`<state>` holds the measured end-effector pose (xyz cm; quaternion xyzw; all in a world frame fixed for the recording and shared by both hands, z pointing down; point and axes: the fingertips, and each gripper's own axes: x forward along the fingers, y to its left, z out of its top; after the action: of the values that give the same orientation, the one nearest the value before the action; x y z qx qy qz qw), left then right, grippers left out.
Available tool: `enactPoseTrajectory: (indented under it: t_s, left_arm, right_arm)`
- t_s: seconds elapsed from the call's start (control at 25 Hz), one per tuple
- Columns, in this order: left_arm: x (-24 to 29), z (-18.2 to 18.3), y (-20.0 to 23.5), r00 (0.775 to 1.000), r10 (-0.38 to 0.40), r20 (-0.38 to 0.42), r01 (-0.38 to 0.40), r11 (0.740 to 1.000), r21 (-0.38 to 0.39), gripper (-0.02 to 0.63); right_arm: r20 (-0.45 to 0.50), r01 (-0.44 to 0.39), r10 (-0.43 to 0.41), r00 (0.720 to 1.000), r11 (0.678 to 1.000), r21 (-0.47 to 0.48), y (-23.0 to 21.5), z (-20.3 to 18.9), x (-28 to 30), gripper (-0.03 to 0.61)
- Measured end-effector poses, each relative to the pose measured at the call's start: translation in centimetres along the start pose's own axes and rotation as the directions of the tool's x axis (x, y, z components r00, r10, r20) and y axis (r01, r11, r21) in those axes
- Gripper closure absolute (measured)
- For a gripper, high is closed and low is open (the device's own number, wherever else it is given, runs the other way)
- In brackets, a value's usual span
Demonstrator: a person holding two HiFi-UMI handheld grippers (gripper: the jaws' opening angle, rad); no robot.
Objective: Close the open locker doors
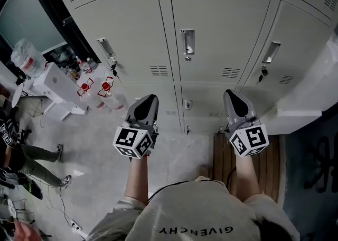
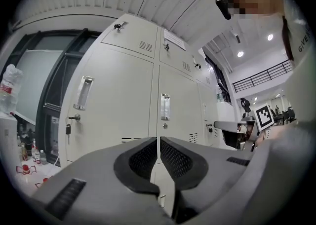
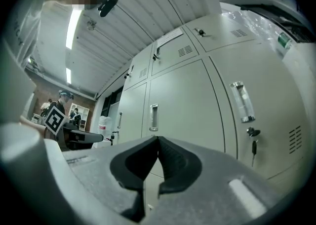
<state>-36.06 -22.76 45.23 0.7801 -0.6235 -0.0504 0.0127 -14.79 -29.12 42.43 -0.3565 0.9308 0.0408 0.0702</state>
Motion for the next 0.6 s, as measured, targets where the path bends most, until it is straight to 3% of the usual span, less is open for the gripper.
enactPoseTrajectory:
  t_s: [0.6]
  left_arm:
    - [-8.9, -0.4, 6.7, 0.999, 0.039, -0.003, -0.038, 0.999, 0.020, 0.597]
  right_arm:
    - [-0.028, -0.047, 0.048, 0.998, 0.999, 0.026, 10.7, -2.6, 2.1, 0.580]
